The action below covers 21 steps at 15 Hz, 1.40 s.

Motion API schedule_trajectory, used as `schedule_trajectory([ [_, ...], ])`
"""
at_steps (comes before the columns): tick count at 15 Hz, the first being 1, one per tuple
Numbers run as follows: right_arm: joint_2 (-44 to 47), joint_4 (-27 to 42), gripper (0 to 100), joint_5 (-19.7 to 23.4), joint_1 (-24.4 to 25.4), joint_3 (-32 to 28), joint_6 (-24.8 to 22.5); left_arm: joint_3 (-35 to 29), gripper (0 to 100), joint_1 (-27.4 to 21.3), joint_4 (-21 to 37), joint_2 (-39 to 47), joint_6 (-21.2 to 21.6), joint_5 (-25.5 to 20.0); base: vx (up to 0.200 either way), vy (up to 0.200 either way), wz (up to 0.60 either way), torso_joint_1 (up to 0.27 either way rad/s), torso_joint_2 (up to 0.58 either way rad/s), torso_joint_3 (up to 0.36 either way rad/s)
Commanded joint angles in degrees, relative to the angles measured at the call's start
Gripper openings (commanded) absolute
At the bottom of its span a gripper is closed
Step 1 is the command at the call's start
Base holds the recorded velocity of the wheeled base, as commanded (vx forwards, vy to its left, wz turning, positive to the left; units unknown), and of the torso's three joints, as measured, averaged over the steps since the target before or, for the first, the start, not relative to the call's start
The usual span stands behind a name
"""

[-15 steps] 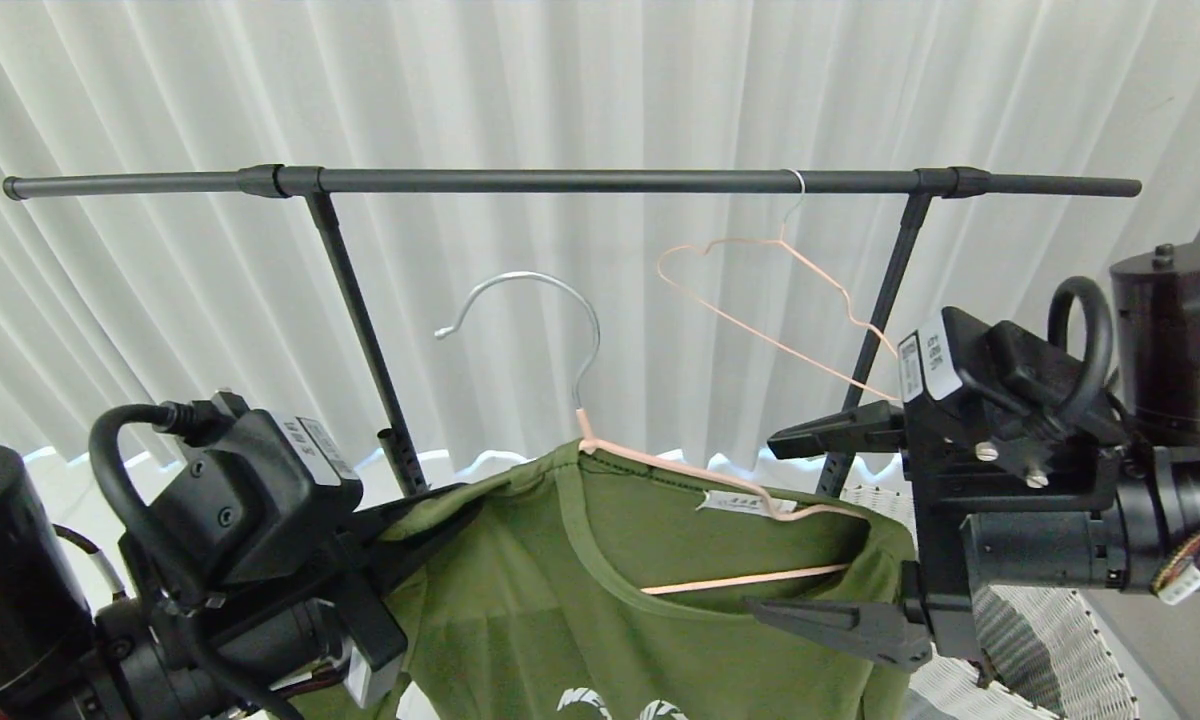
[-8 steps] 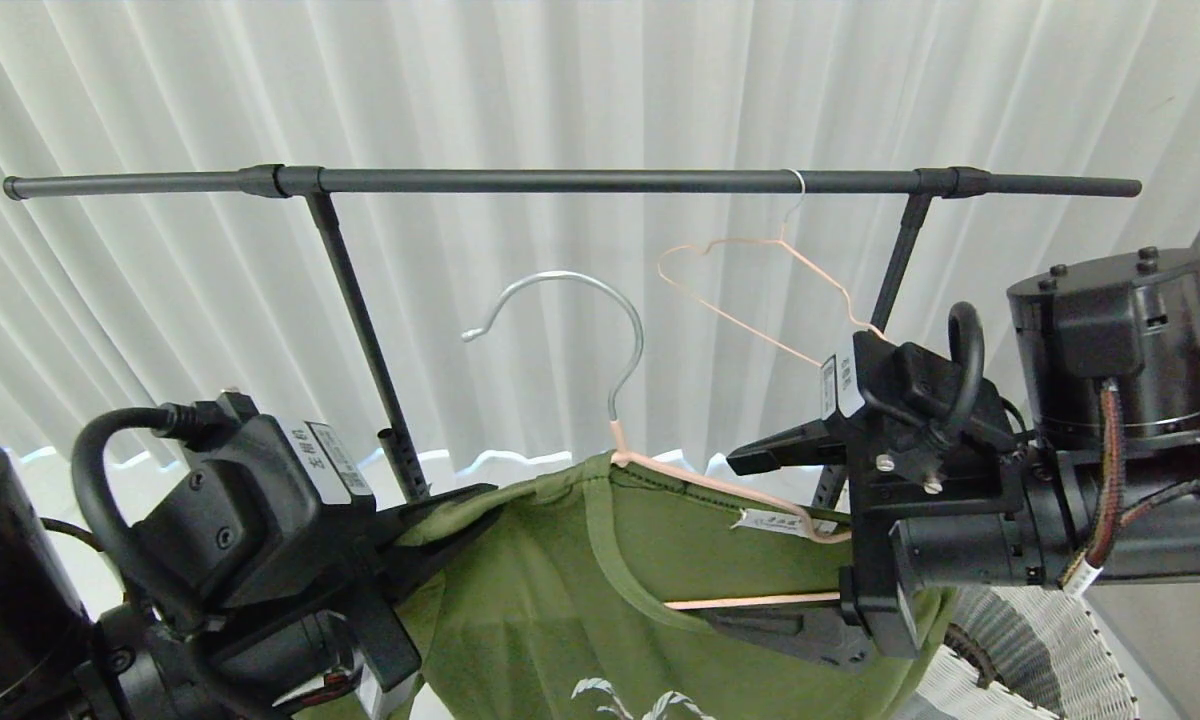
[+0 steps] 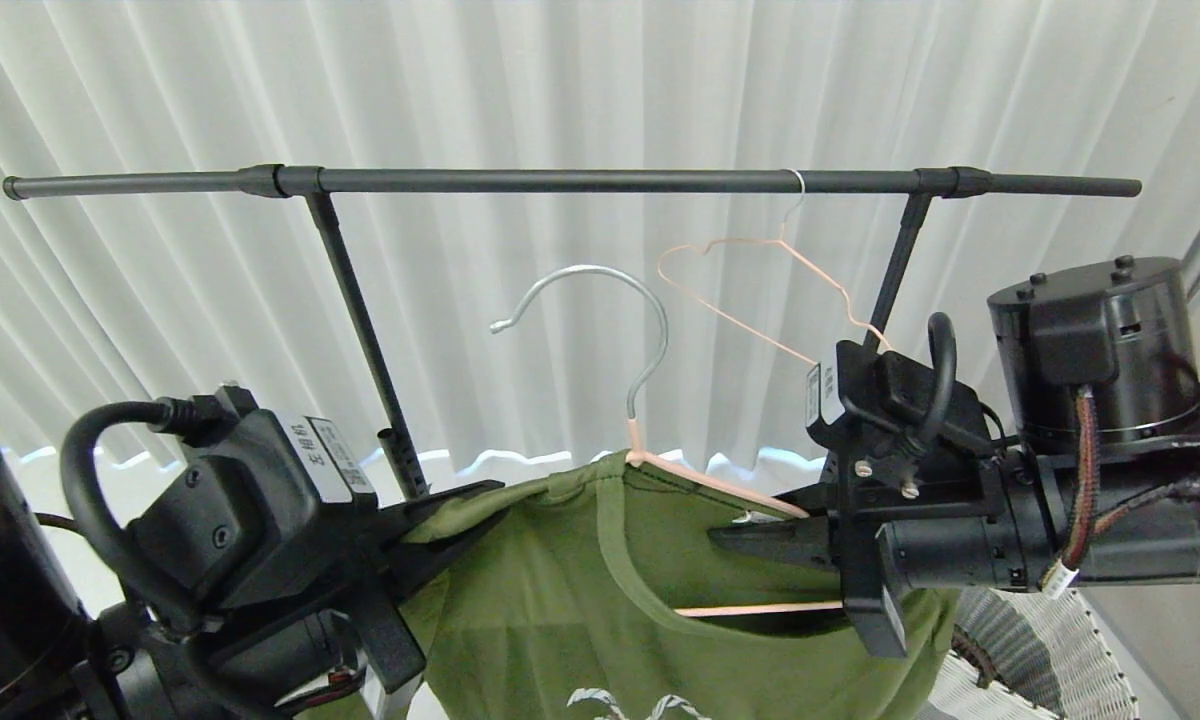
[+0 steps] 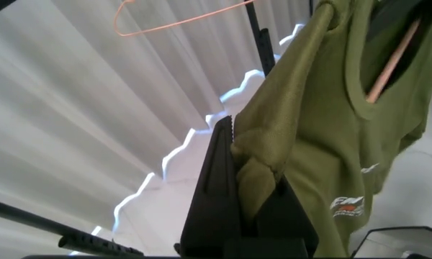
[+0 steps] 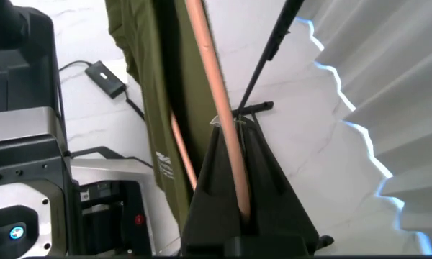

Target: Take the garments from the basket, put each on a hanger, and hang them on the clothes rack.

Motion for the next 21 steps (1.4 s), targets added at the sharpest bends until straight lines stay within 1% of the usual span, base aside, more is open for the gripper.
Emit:
schedule_trajectory([
  [1,0.06,-0.01,0,0.01,-0.05,-0.01,-0.21,-0.01,0,-0.01,-0.07,-0.03,-0.03,-0.03,0.0,0.0,0.0,0.0,0.0,0.0],
  [2,-0.03,-0.01,0,0.01,-0.05,-0.01,-0.74,-0.01,0,-0.01,-0.07,-0.12,0.41,0.06,0.0,0.0,0.0,0.0,0.0,0.0],
  [3,-0.12,-0.1,0,0.01,-0.05,0.08,-1.44,-0.01,100,-0.01,0.02,-0.12,0.85,0.06,0.0,0.0,0.0,0.0,0.0,0.0],
  [6,-1.17,-0.01,0,0.01,-0.05,-0.01,-4.52,0.35,100,-0.01,-0.07,-0.12,0.76,0.06,0.0,0.0,0.0,0.0,0.0,0.0],
  [8,-2.49,0.25,0,0.01,-0.58,0.25,-4.96,0.61,100,-0.01,-0.07,-0.38,0.49,0.06,0.0,0.0,0.0,0.0,0.0,0.0],
  [9,-3.02,0.34,0,0.01,-1.45,0.34,-4.96,0.61,100,-0.01,-0.07,-0.47,0.32,0.06,0.0,0.0,0.0,0.0,0.0,0.0],
  [12,-4.69,0.51,0,0.01,-6.9,1.31,-5.31,1.05,100,0.78,-0.15,-2.05,0.14,0.32,0.0,0.0,0.0,0.0,0.0,0.0],
  [14,-5.65,1.04,0,0.01,-9.01,1.4,-5.4,2.28,100,2.98,-0.15,-3.81,0.14,0.32,0.0,0.0,0.0,0.0,0.0,0.0],
  [16,-6.71,3.06,0,0.01,-10.16,1.49,-5.4,3.6,100,5.0,-0.15,-5.83,0.23,0.32,0.0,0.0,0.0,0.0,0.0,0.0],
  [19,-7.67,3.33,0,-0.07,-12.0,2.19,-5.4,8.87,100,8.87,-0.07,-10.22,0.58,0.24,0.0,0.0,0.0,0.0,0.0,0.0],
  [21,-7.94,3.24,0,0.01,-12.44,2.1,-5.4,12.04,100,9.92,0.02,-11.89,0.76,0.24,0.0,0.0,0.0,0.0,0.0,0.0],
])
